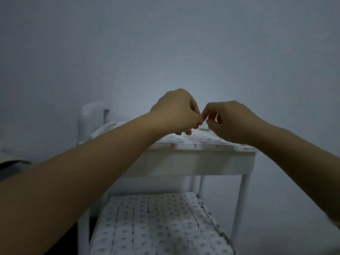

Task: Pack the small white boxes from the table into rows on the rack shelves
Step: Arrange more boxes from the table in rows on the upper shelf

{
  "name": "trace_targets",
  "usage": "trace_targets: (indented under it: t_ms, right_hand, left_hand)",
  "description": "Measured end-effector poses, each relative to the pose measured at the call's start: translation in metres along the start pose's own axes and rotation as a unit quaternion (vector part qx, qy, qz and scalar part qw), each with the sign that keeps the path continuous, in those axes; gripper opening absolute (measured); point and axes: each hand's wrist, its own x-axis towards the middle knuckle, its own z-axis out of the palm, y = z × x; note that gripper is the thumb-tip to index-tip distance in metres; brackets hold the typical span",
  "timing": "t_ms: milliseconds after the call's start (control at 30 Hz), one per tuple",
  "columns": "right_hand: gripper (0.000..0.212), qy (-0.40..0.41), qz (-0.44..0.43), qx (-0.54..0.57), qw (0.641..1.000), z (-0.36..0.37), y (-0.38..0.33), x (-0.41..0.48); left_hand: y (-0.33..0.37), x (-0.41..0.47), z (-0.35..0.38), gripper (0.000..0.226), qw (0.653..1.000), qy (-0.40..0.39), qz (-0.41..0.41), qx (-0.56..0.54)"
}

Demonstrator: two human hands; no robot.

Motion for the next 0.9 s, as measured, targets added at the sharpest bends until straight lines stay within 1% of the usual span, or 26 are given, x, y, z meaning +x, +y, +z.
trace_targets:
  t_ms: [67,167,233,333,400,467,533,600,667,733,800,833,900]
  right_hand:
    - [0.011,0.025,-0.026,0.111,0.993,-0.007,-0.031,-0.039]
    - [0.016,-0.011,-0.046,0.247,0.968,0.0,-0.08,-0.101]
    - [0.013,-0.067,-0.047,0.285,0.955,0.025,-0.11,-0.136]
    - [0.009,-0.161,-0.04,0.312,0.936,0.076,-0.157,-0.175]
    - [0.009,-0.206,-0.036,0.332,0.92,0.111,-0.187,-0.195]
    - [0.012,-0.239,-0.037,0.333,0.911,0.144,-0.212,-0.209]
    - [0.021,-0.245,-0.028,0.296,0.923,0.176,-0.235,-0.216]
    - [0.036,-0.257,0.014,0.266,0.929,0.202,-0.255,-0.218]
    - [0.055,-0.279,0.062,0.245,0.926,0.221,-0.27,-0.218]
    - [0.067,-0.287,0.068,0.211,0.932,0.234,-0.281,-0.218]
    - [0.07,-0.292,0.048,0.178,0.939,0.239,-0.287,-0.217]
    - [0.068,-0.296,0.047,0.178,0.937,0.24,-0.288,-0.216]
    - [0.06,-0.303,0.083,0.237,0.919,0.24,-0.287,-0.214]
  left_hand:
    - [-0.009,-0.042,-0.009,0.035,1.0,-0.02,-0.008,-0.016]
    - [-0.033,-0.105,-0.011,0.039,0.996,-0.055,-0.044,-0.055]
    - [-0.059,-0.148,-0.006,0.039,0.992,-0.083,-0.068,-0.064]
    - [-0.104,-0.213,0.001,0.04,0.985,-0.118,-0.107,-0.06]
    - [-0.135,-0.258,0.004,0.04,0.982,-0.107,-0.143,-0.067]
    - [-0.165,-0.298,0.007,0.043,0.981,-0.062,-0.175,-0.055]
    - [-0.189,-0.332,0.011,0.041,0.983,-0.023,-0.179,0.01]
    - [-0.205,-0.36,0.01,0.037,0.982,-0.031,-0.172,0.078]
    - [-0.217,-0.378,0.003,0.037,0.972,-0.084,-0.172,0.134]
    - [-0.227,-0.388,-0.006,0.044,0.951,-0.16,-0.177,0.195]
    - [-0.232,-0.393,-0.013,0.05,0.928,-0.226,-0.181,0.234]
    - [-0.233,-0.393,-0.015,0.05,0.92,-0.251,-0.185,0.237]
    - [-0.235,-0.394,-0.017,0.047,0.916,-0.275,-0.189,0.221]
